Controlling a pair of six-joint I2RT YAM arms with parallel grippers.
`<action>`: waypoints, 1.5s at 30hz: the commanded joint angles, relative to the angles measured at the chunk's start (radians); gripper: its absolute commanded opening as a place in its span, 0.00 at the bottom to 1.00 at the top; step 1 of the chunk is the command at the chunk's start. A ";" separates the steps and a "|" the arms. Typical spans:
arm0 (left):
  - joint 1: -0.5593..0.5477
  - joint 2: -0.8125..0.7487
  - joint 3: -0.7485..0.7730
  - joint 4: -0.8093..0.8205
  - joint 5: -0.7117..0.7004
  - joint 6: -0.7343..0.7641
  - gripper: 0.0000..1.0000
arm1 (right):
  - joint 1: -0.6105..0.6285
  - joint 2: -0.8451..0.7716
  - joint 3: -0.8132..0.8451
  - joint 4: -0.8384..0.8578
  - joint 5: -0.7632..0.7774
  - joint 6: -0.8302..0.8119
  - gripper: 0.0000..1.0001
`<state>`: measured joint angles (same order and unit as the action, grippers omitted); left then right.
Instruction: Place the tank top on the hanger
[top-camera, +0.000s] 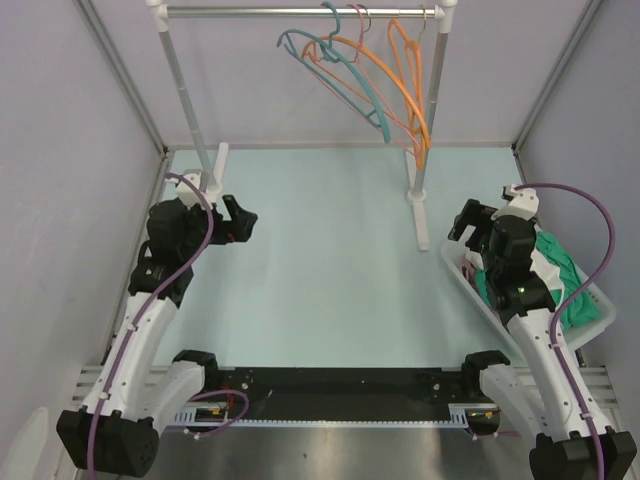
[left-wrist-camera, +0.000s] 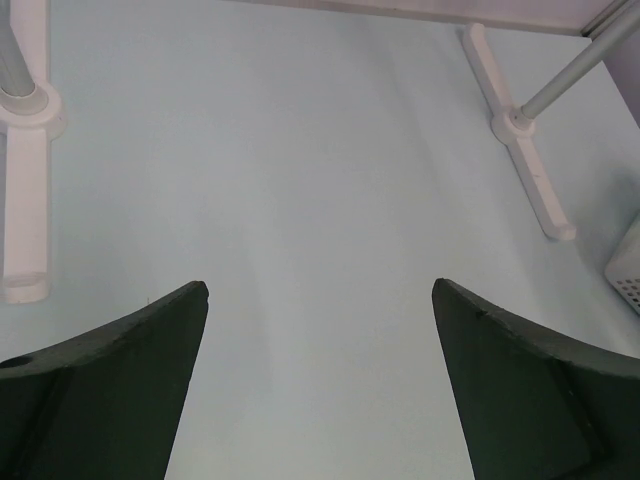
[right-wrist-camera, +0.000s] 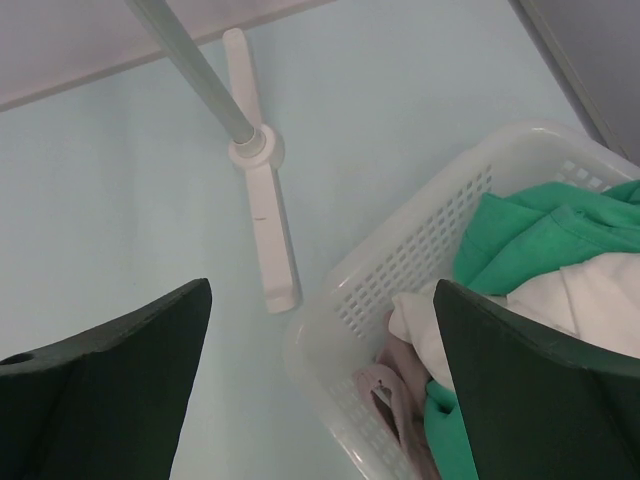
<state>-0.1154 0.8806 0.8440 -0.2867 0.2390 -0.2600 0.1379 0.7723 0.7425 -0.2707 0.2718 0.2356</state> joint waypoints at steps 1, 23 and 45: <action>0.005 -0.037 0.004 0.038 -0.024 0.015 1.00 | -0.007 -0.025 0.032 0.034 -0.028 0.001 1.00; 0.005 -0.063 -0.017 0.021 -0.038 -0.004 0.99 | -0.343 0.090 0.230 -0.305 0.056 0.139 1.00; 0.005 -0.083 -0.019 0.021 -0.001 -0.022 0.99 | -0.574 0.214 -0.042 -0.170 -0.031 0.225 0.57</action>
<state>-0.1154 0.8234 0.8280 -0.2947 0.2241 -0.2649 -0.4370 1.0153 0.7029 -0.4908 0.2310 0.4530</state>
